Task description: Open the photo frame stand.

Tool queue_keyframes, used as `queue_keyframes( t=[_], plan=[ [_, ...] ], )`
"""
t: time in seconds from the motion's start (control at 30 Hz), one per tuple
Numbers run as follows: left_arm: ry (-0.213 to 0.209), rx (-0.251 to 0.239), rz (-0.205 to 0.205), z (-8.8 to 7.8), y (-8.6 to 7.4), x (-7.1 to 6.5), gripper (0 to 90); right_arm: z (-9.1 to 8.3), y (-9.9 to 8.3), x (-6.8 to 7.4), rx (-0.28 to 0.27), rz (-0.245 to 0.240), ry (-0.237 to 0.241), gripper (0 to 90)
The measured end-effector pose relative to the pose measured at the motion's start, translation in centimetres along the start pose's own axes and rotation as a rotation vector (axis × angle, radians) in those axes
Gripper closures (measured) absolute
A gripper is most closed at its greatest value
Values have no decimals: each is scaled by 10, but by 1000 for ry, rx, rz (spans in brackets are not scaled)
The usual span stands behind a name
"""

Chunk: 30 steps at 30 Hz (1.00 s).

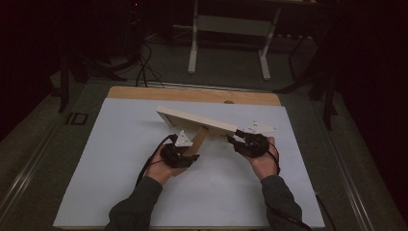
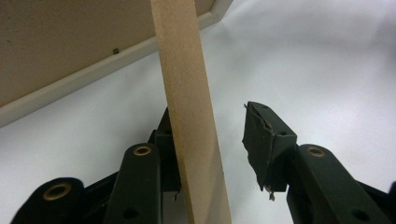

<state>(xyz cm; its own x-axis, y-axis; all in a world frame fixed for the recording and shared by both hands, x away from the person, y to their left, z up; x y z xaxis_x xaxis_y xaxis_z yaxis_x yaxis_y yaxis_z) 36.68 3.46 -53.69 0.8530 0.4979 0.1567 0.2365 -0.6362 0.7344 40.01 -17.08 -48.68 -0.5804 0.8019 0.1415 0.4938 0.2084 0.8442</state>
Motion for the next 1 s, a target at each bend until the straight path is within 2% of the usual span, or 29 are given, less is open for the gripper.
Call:
queue_keyframes(
  t=[0.53,0.67,0.87,1.0],
  plan=[
    [11,-27,-4,-8,2,2,587,1,-3,-3,4,0,6,586],
    [19,-58,-18,-13,5,4,573,1,-4,-4,5,2,3,586],
    [30,-67,-22,-20,4,8,566,1,-4,-3,8,0,4,586],
    [29,-78,-38,-24,4,11,564,3,-5,-3,10,0,3,587]
  ],
)
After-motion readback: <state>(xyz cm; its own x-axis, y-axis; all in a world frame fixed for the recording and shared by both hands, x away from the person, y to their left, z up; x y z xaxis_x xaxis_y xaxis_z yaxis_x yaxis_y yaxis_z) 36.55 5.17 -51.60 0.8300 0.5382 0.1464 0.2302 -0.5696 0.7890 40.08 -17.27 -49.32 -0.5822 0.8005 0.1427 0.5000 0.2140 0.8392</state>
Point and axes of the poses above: each handheld gripper's, and its own axes: z roughly forward along the jaws, y roughly out of its top, x roughly to its left, the point moved 6 cm from there along z, roughly forward along the jaws, and after that the axes turned 13 degrees about z, right-handed, at the moved point
